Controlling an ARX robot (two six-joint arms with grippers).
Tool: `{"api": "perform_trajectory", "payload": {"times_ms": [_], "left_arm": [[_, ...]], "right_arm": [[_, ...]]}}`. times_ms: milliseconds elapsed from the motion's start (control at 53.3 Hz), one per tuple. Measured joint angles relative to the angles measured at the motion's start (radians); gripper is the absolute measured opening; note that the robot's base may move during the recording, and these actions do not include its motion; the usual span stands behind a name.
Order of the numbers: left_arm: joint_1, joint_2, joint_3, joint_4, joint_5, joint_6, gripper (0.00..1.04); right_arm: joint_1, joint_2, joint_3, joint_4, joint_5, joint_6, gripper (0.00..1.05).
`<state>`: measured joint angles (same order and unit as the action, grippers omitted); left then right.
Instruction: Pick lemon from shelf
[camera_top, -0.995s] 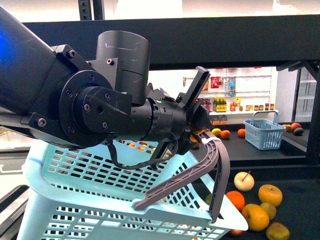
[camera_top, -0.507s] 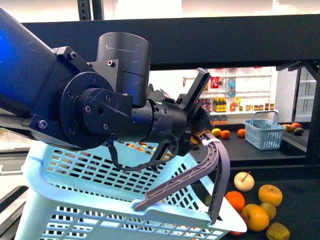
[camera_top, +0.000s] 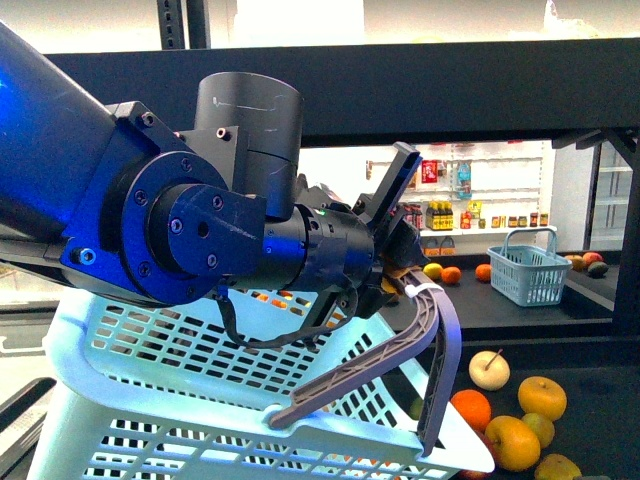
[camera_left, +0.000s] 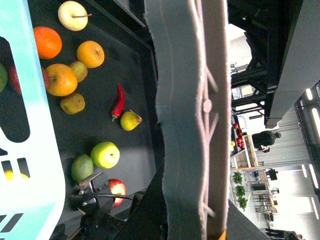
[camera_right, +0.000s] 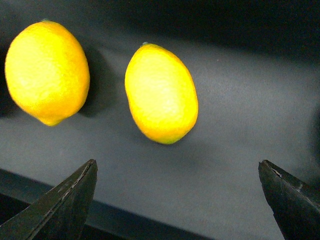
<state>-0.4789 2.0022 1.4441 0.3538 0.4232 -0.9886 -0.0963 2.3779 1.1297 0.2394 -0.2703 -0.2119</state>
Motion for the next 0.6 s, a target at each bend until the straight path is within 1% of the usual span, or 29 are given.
{"api": "perform_trajectory", "payload": {"times_ms": [206,357,601], "left_arm": [[0.0,0.0,0.0,0.0,0.001,0.0,0.09],[0.0,0.0,0.0,0.0,0.0,0.0,0.09],[0.0,0.0,0.0,0.0,0.0,0.0,0.09]], "right_arm": [[0.019,0.077,0.093,0.028,-0.015,-0.061,0.97],[0.043,0.148,0.187,0.001,-0.014,-0.112,0.97],[0.067,0.224,0.266,-0.018,-0.011,-0.153,0.97]]}}
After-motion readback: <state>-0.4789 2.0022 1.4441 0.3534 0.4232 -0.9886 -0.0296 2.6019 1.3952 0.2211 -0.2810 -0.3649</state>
